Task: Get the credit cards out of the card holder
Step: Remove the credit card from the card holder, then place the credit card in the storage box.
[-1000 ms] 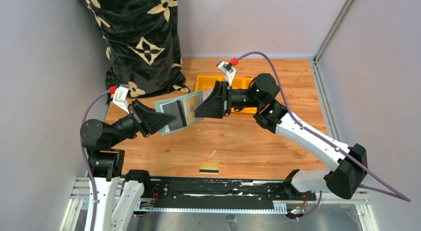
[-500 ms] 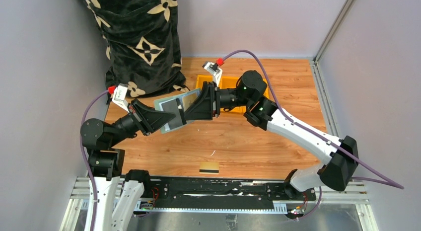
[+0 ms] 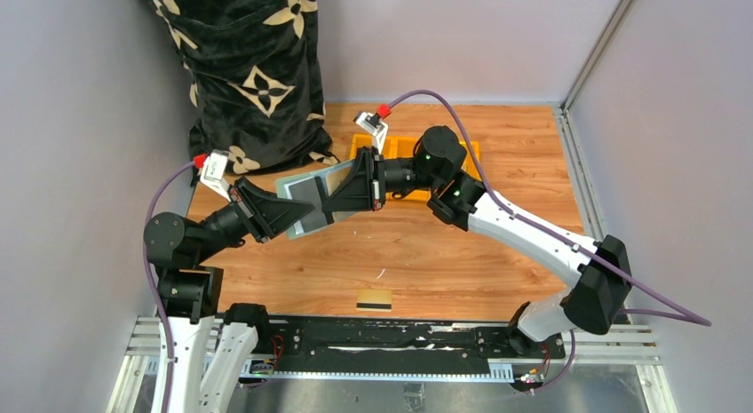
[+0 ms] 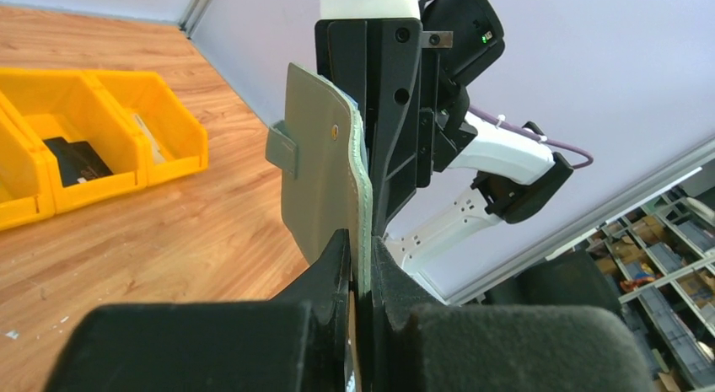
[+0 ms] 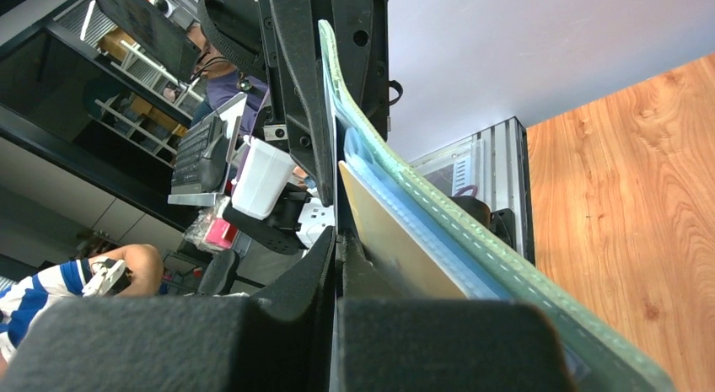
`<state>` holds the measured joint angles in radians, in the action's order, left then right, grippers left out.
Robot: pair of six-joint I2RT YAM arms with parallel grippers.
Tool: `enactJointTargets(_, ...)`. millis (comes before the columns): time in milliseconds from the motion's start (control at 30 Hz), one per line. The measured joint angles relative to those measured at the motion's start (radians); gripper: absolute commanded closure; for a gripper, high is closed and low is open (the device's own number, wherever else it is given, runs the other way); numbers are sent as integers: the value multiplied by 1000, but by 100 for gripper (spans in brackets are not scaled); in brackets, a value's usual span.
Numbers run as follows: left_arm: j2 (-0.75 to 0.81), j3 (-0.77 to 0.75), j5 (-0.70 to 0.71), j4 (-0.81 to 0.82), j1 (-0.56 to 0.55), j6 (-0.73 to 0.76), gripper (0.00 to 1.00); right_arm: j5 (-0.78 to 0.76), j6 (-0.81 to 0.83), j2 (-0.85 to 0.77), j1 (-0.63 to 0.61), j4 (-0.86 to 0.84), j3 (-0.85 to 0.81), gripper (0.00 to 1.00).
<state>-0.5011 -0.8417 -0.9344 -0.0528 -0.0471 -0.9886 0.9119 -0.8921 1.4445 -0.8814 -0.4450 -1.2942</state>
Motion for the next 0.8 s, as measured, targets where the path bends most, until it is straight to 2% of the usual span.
enactJointTargets(367,-1,0,-15,45,0,-82,88,-5,-90,-61,40,-148,116,100)
enactJointTargets(533,-1,0,-14,70,0,-103,99,-4,-103,-85,51,-164,130,100)
enactJointTargets(600,-1,0,-14,74,0,-99,100,-1,-107,-91,66,-165,138,100)
enactJointTargets(667,-1,0,-11,71,0,-92,100,8,-111,-112,101,-158,161,100)
enactJointTargets(800,-1,0,-11,46,0,-51,100,12,-100,-189,267,-77,195,100)
